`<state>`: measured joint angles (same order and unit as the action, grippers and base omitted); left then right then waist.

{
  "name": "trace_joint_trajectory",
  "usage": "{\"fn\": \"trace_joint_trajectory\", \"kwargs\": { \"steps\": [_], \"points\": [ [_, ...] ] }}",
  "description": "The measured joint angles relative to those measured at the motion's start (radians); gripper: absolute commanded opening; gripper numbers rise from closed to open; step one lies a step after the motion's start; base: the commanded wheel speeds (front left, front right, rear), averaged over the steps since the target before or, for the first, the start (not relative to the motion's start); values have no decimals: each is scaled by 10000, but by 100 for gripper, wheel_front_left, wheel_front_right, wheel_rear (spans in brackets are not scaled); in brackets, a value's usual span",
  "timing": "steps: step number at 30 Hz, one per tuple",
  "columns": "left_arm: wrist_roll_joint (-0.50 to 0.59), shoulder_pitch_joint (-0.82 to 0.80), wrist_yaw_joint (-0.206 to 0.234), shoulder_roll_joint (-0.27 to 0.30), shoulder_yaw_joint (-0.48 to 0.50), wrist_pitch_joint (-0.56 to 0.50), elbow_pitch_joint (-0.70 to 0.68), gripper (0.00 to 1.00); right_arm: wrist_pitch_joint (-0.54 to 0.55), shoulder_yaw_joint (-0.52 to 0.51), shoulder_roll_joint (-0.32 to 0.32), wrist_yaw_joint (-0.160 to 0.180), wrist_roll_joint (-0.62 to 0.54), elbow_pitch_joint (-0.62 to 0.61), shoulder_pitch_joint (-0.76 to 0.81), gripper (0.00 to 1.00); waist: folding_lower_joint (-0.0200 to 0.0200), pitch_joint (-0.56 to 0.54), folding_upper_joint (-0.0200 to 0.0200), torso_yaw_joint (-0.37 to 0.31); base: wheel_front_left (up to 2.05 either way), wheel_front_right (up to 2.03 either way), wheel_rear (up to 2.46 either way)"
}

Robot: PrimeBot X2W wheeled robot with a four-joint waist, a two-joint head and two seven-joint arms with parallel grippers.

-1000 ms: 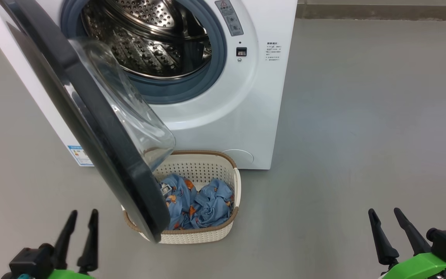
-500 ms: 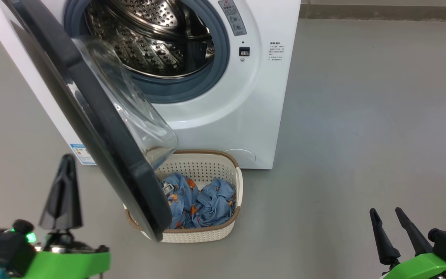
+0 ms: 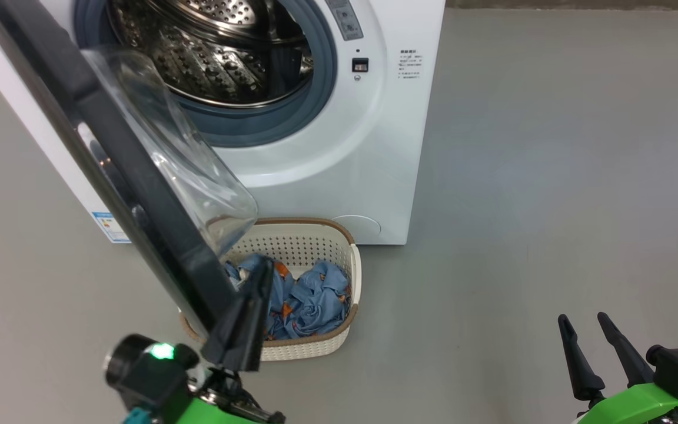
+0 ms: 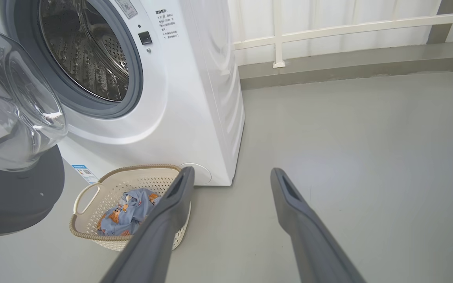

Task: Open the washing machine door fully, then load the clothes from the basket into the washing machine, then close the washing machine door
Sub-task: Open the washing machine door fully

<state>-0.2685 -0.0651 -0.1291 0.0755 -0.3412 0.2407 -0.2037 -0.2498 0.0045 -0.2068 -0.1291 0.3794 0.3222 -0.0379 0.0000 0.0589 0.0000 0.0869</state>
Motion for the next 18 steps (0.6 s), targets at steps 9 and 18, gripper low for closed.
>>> {"fn": "trace_joint_trajectory", "kwargs": {
  "steps": [9, 18],
  "points": [
    [-541, -453, 0, -42, 81, 73, 2213, 0, 0, 15, 8, 0, -2, -13, -83, 100, 0, 194, 0, -114, 0, 0, 0],
    [-763, -839, -2, -150, 598, 146, 3047, 0, 0, -224, 6, 0, -33, -67, -97, 100, 0, 271, 0, -69, 0, 0, 0]
  ]
}}
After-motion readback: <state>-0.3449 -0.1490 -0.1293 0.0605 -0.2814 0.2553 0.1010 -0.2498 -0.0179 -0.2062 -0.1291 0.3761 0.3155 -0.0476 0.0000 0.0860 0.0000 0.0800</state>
